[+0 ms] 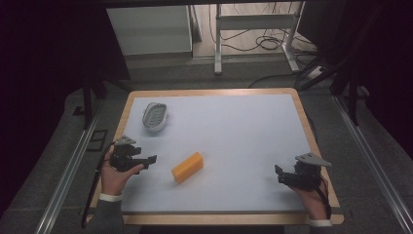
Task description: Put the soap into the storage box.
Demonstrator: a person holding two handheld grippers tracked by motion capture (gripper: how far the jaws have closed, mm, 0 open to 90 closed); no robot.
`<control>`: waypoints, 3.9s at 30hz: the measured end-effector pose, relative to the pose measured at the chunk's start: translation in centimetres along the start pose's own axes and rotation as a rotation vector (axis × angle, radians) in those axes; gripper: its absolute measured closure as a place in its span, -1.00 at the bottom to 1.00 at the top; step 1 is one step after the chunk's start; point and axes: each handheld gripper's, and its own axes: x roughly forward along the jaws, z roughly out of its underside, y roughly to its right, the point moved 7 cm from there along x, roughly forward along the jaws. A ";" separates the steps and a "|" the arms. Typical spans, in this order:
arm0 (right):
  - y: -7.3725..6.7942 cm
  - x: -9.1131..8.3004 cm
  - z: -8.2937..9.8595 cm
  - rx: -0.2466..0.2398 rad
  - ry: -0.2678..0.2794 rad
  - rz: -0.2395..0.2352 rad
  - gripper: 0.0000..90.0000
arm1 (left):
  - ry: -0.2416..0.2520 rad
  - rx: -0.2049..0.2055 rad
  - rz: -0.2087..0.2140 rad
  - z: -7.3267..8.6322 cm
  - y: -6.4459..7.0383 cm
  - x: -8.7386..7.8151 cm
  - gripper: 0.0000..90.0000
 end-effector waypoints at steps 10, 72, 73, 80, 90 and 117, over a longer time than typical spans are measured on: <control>0.3 -0.3 -0.1 0.010 0.009 0.000 -0.85 | -0.016 0.036 -0.017 -0.1 0.6 -0.7 -0.49; 0.8 -0.3 0.8 0.012 -0.020 0.047 -0.85 | -0.194 0.305 0.152 -5.7 11.1 1.5 -0.58; 0.8 -0.2 0.8 0.008 -0.020 0.047 -0.85 | -0.199 0.306 0.153 -5.6 11.2 1.6 -0.58; 0.7 -0.2 0.9 0.008 -0.025 0.047 -0.85 | -0.227 0.315 0.144 -4.9 11.7 3.0 -0.54; 0.8 0.0 1.1 0.005 -0.033 0.052 -0.85 | -0.314 0.326 0.098 -3.4 12.0 5.9 -0.38; 1.1 -0.1 1.2 0.000 -0.032 0.064 -0.85 | -0.349 0.332 0.094 -2.3 12.5 7.3 0.36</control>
